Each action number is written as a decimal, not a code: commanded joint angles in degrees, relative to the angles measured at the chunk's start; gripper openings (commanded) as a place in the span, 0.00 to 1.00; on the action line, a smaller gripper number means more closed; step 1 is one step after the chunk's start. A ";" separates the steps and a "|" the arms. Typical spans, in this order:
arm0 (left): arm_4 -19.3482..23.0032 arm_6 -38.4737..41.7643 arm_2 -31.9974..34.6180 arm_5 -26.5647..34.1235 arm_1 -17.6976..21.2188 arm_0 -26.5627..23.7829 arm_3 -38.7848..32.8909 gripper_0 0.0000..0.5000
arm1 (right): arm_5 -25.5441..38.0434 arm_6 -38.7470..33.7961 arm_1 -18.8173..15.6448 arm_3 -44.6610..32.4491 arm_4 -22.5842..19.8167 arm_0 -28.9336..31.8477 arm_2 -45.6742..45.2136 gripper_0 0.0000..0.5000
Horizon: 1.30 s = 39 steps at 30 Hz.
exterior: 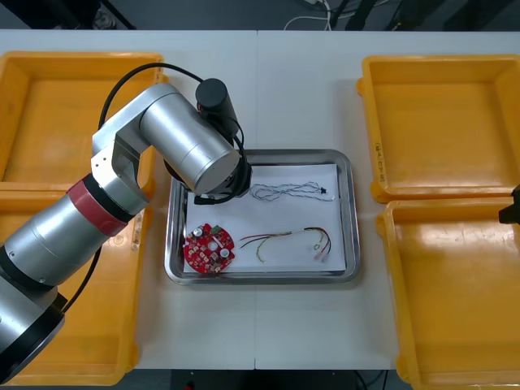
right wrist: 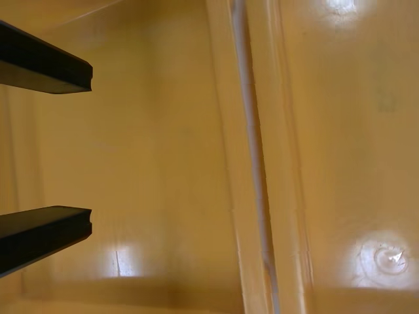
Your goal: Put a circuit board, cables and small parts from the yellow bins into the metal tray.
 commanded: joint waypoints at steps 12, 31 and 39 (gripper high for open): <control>2.10 4.92 6.79 14.89 -0.55 0.47 -12.57 1.00 | 0.23 9.62 0.30 3.22 -0.11 0.32 -3.04 1.00; 7.03 -9.41 24.19 23.03 2.97 0.74 -20.04 1.00 | 0.23 12.52 0.30 6.56 -1.78 -0.29 -5.68 1.00; 9.22 -16.00 29.73 23.03 6.31 3.29 -21.18 1.00 | -0.87 11.03 0.30 6.56 -0.46 -1.00 -6.03 1.00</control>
